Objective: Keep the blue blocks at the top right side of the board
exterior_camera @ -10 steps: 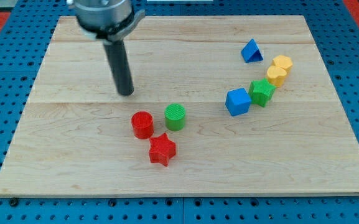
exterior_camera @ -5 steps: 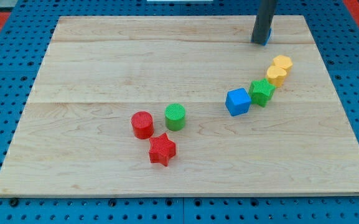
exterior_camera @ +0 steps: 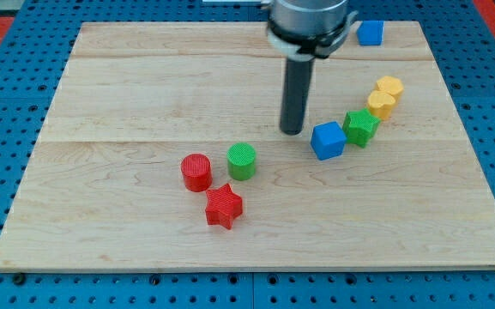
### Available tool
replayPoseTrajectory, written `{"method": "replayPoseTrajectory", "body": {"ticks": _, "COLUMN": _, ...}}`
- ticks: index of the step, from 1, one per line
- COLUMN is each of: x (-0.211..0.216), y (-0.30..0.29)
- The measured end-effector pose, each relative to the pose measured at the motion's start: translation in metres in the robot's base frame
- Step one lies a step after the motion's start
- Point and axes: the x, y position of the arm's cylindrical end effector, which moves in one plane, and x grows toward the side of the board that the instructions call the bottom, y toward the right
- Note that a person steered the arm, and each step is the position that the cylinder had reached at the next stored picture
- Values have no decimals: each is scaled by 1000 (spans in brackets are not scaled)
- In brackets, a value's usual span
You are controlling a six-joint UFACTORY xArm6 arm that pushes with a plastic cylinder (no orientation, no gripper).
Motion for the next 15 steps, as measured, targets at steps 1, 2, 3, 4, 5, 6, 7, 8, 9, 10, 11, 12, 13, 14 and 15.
{"method": "replayPoseTrajectory", "body": {"ticks": 1, "x": 52, "y": 40}}
{"method": "replayPoseTrajectory", "body": {"ticks": 2, "x": 52, "y": 92}}
{"method": "replayPoseTrajectory", "body": {"ticks": 3, "x": -25, "y": 12}}
{"method": "replayPoseTrajectory", "body": {"ticks": 4, "x": -54, "y": -45}}
{"method": "replayPoseTrajectory", "body": {"ticks": 5, "x": -57, "y": -77}}
{"method": "replayPoseTrajectory", "body": {"ticks": 6, "x": -90, "y": -56}}
{"method": "replayPoseTrajectory", "body": {"ticks": 7, "x": -117, "y": 17}}
{"method": "replayPoseTrajectory", "body": {"ticks": 8, "x": -117, "y": 21}}
{"method": "replayPoseTrajectory", "body": {"ticks": 9, "x": -87, "y": -26}}
{"method": "replayPoseTrajectory", "body": {"ticks": 10, "x": -70, "y": -31}}
{"method": "replayPoseTrajectory", "body": {"ticks": 11, "x": -111, "y": 43}}
{"method": "replayPoseTrajectory", "body": {"ticks": 12, "x": -161, "y": 85}}
{"method": "replayPoseTrajectory", "body": {"ticks": 13, "x": -170, "y": 128}}
{"method": "replayPoseTrajectory", "body": {"ticks": 14, "x": -159, "y": 117}}
{"method": "replayPoseTrajectory", "body": {"ticks": 15, "x": -124, "y": 145}}
